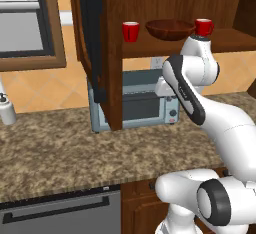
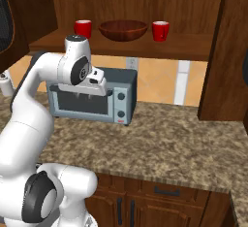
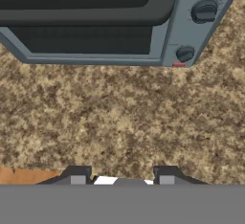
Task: Gather all objects into one cabinet and sort the glasses and bowls to opposite sides.
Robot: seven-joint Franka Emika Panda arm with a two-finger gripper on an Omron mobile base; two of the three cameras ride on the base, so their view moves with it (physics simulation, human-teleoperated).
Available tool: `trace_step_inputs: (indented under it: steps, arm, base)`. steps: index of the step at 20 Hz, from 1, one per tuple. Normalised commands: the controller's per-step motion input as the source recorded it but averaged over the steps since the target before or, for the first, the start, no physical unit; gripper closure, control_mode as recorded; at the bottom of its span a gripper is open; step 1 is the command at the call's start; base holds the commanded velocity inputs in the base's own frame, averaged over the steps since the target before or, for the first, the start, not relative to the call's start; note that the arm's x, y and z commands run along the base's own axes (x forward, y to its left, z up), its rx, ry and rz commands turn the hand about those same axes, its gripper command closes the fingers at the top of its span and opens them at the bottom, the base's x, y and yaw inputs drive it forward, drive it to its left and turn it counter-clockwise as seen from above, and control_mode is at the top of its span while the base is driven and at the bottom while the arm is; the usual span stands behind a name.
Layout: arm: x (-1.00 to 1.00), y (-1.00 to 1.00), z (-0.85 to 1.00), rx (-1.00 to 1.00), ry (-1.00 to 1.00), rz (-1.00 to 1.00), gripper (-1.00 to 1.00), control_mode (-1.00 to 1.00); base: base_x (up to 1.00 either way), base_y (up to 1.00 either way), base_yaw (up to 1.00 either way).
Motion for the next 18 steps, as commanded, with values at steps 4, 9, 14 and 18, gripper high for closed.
trace_step_inputs:
  steps: [4, 9, 14, 18]
  arm:
    - [0.0, 0.0, 0.0, 0.0, 0.0, 0.0, -1.0, 1.0]
    - [0.0, 0.0, 0.0, 0.0, 0.0, 0.0, -1.0, 1.0]
    - [0.0, 0.0, 0.0, 0.0, 0.0, 0.0, -1.0, 1.0]
    - [0.0, 0.0, 0.0, 0.0, 0.0, 0.0, -1.0, 1.0]
  base:
    - [0.0, 0.0, 0.0]
    - [-0.22, 0.0, 0.01]
    - [-0.97, -0.1, 0.0]
    - [-0.64, -0.05, -0.03]
